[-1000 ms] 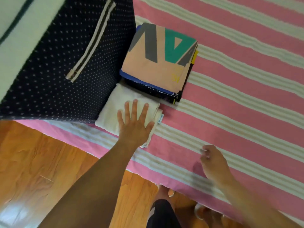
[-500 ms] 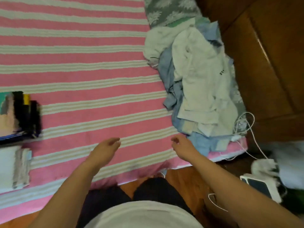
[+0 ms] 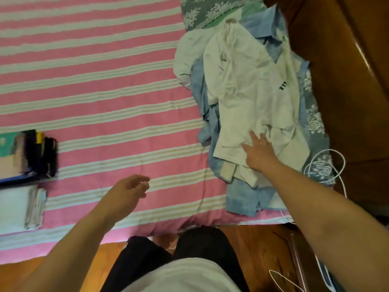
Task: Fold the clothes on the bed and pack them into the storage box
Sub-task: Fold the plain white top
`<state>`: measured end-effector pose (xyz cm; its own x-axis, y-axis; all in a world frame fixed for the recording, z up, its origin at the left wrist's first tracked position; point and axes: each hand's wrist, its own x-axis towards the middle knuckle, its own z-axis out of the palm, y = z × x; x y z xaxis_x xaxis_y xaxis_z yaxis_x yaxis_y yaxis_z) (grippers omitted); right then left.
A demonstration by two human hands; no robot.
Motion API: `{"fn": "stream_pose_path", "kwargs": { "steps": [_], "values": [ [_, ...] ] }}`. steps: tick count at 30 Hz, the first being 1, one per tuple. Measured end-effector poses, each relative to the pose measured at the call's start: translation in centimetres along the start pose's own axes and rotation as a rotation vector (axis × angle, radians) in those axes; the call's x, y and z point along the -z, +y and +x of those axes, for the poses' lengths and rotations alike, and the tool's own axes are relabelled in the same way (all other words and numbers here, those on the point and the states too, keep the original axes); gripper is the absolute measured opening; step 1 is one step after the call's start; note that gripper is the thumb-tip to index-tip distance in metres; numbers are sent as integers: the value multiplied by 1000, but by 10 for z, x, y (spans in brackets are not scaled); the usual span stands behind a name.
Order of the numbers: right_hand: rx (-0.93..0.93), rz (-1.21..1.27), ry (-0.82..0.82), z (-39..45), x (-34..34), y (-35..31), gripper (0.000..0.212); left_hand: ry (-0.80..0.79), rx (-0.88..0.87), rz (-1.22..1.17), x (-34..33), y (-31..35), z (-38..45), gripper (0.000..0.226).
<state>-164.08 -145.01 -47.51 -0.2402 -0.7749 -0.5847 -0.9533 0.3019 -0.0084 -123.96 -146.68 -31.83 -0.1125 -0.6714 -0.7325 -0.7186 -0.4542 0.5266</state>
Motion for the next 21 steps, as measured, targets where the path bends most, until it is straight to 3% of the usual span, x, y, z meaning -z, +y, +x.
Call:
{"fn": "stream_pose_path", "kwargs": {
  "steps": [2, 7, 10, 16, 21],
  "values": [
    [-4, 60, 73, 6, -2, -1, 61, 50, 15, -11, 3, 5, -5, 17],
    [-179, 892, 317, -27, 35, -2, 34, 82, -5, -162, -1, 16, -34, 18],
    [-169, 1151, 355, -64, 84, 2, 30, 78, -57, -259, -2, 32, -53, 19],
    [138, 1701, 369, -158, 203, -20, 19, 54, -370, -143, 13, 90, -92, 24],
    [537, 1827, 331, -241, 288, -67, 16, -36, -771, -92, 0, 184, -133, 66]
  ]
}}
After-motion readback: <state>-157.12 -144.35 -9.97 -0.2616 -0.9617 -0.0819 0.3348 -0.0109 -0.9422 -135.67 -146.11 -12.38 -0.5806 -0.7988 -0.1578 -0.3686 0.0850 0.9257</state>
